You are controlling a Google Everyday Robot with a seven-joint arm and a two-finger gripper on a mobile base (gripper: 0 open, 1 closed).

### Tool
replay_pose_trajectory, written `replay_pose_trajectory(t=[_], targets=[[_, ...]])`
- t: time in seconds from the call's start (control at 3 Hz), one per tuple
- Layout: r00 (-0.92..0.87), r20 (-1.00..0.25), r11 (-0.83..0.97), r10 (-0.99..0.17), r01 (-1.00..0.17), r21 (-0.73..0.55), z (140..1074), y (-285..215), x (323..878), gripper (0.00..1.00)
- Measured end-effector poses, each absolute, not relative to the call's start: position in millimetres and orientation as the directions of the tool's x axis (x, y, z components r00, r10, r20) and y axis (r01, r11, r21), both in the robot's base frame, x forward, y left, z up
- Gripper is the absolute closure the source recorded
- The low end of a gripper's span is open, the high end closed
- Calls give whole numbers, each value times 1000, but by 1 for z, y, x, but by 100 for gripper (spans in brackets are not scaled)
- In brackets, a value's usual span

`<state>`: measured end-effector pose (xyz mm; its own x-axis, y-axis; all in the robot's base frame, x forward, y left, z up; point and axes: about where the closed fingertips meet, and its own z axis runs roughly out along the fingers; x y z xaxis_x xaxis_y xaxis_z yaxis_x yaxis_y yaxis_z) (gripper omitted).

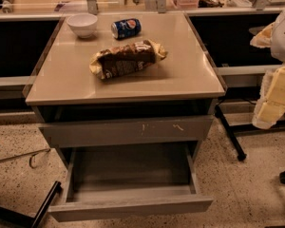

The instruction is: Close middle drawer

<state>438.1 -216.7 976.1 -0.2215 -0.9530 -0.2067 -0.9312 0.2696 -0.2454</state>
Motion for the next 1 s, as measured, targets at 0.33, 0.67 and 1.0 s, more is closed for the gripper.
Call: replay_pose_trajectory(t=[0.33,0.67,1.0], targets=[[-222,-207,270,-953,-931,-245,976,-217,438,0],[-238,-256,291,-937,-937,-192,932,-214,434,0],[-257,-336,306,-906,-947,-100,863,-210,429,0]])
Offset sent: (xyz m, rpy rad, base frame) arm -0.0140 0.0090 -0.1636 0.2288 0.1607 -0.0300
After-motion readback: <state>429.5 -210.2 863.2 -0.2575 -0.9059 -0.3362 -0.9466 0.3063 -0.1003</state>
